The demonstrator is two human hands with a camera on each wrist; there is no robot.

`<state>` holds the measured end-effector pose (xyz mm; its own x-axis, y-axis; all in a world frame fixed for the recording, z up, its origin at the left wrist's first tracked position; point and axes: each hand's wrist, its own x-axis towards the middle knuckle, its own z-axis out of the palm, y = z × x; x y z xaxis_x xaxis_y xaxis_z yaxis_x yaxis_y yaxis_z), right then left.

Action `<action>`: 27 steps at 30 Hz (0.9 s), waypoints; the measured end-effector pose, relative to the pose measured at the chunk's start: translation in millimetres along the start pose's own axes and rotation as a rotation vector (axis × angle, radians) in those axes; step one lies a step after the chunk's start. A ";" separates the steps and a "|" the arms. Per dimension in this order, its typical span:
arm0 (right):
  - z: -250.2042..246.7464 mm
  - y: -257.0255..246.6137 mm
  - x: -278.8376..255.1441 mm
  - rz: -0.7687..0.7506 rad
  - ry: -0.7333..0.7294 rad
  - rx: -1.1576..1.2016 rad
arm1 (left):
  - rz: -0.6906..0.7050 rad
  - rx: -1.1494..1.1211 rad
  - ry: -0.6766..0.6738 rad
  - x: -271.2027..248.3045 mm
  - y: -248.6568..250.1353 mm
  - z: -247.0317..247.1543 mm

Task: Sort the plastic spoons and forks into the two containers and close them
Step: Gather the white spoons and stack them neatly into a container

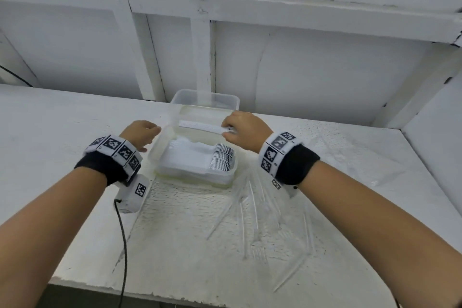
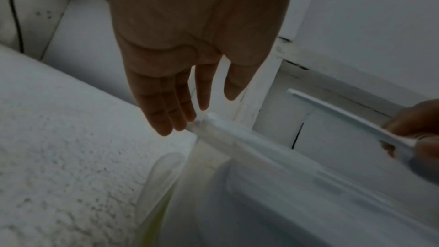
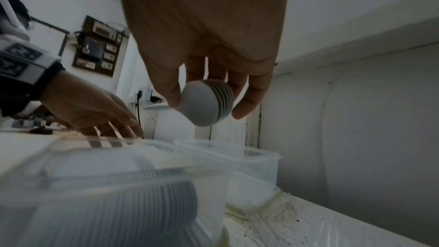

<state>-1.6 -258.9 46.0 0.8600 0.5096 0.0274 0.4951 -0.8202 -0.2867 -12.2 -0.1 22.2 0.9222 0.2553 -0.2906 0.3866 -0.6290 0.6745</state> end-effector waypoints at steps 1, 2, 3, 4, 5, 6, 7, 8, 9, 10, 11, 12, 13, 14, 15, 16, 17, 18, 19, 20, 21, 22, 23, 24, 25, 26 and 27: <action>3.4 -1.7 9.3 0.006 -0.020 -0.004 | -0.021 -0.049 -0.012 3.9 -1.8 2.1; 7.0 -3.2 17.5 0.010 -0.038 -0.015 | -0.034 -0.095 -0.022 6.8 -3.3 4.2; 10.8 -4.6 24.3 0.014 -0.055 -0.036 | -0.043 -0.142 -0.036 9.0 -4.8 6.3; 14.8 -5.7 30.1 0.014 -0.068 -0.067 | -0.053 -0.185 -0.051 10.3 -6.3 8.3; 18.8 -6.7 34.6 0.009 -0.080 -0.107 | -0.064 -0.222 -0.062 11.7 -7.9 10.0; 22.6 -7.5 38.0 -0.001 -0.089 -0.158 | -0.076 -0.248 -0.070 12.6 -9.6 11.1; 26.2 -8.5 40.0 -0.015 -0.093 -0.215 | -0.086 -0.266 -0.076 13.5 -10.9 11.9; 29.3 -9.3 41.1 -0.033 -0.087 -0.270 | -0.091 -0.277 -0.080 14.2 -12.1 12.6; 32.3 -9.8 41.6 -0.056 -0.069 -0.323 | -0.091 -0.285 -0.084 14.9 -12.8 12.8; 34.8 -10.3 41.8 -0.084 -0.038 -0.372 | -0.087 -0.291 -0.086 15.2 -13.2 12.7; 36.5 -10.6 41.7 -0.106 -0.009 -0.410 | -0.085 -0.295 -0.087 15.2 -13.6 12.4; 37.5 -11.2 41.9 -0.115 0.012 -0.430 | -0.083 -0.296 -0.088 15.4 -13.7 12.2; 37.8 -11.8 42.0 -0.112 0.021 -0.433 | -0.082 -0.296 -0.091 15.7 -14.4 12.1; 37.5 -12.7 42.3 -0.105 0.019 -0.429 | -0.079 -0.295 -0.092 16.2 -15.0 12.2; 37.2 -14.1 42.8 -0.098 0.006 -0.426 | -0.077 -0.294 -0.090 16.5 -15.2 12.2; 37.3 -15.9 43.7 -0.094 -0.014 -0.427 | -0.073 -0.292 -0.088 16.6 -15.3 12.5; 37.5 -17.8 44.4 -0.090 -0.035 -0.431 | -0.072 -0.292 -0.084 17.1 -15.3 13.0; 38.1 -19.4 45.1 -0.084 -0.052 -0.433 | -0.070 -0.291 -0.081 17.4 -15.3 13.8; 38.9 -20.8 45.9 -0.077 -0.062 -0.437 | -0.070 -0.289 -0.077 17.7 -15.5 14.2; 39.3 -22.0 46.7 -0.074 -0.067 -0.444 | -0.068 -0.285 -0.073 17.8 -16.1 14.1; 39.6 -23.2 47.0 -0.076 -0.071 -0.452 | -0.068 -0.283 -0.070 17.8 -16.6 14.0; 40.0 -23.7 47.1 -0.083 -0.077 -0.459 | -0.068 -0.284 -0.070 18.1 -17.0 14.2; 40.0 -23.8 46.2 -0.093 -0.087 -0.462 | -0.068 -0.286 -0.070 18.2 -16.9 14.5; 40.2 -23.3 45.0 -0.104 -0.099 -0.462 | -0.067 -0.287 -0.071 18.2 -16.5 14.8; 40.5 -22.3 43.5 -0.111 -0.110 -0.458 | -0.068 -0.289 -0.070 18.3 -16.4 15.1; 40.9 -21.0 42.2 -0.109 -0.119 -0.447 | -0.067 -0.293 -0.069 18.5 -16.6 15.5; 41.4 -19.5 41.4 -0.100 -0.129 -0.430 | -0.068 -0.298 -0.068 19.0 -17.1 15.7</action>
<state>19.1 -211.0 13.1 0.7967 0.5973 -0.0922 0.6043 -0.7851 0.1357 -1.5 3.9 -5.5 0.8950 0.2336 -0.3801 0.4431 -0.3664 0.8182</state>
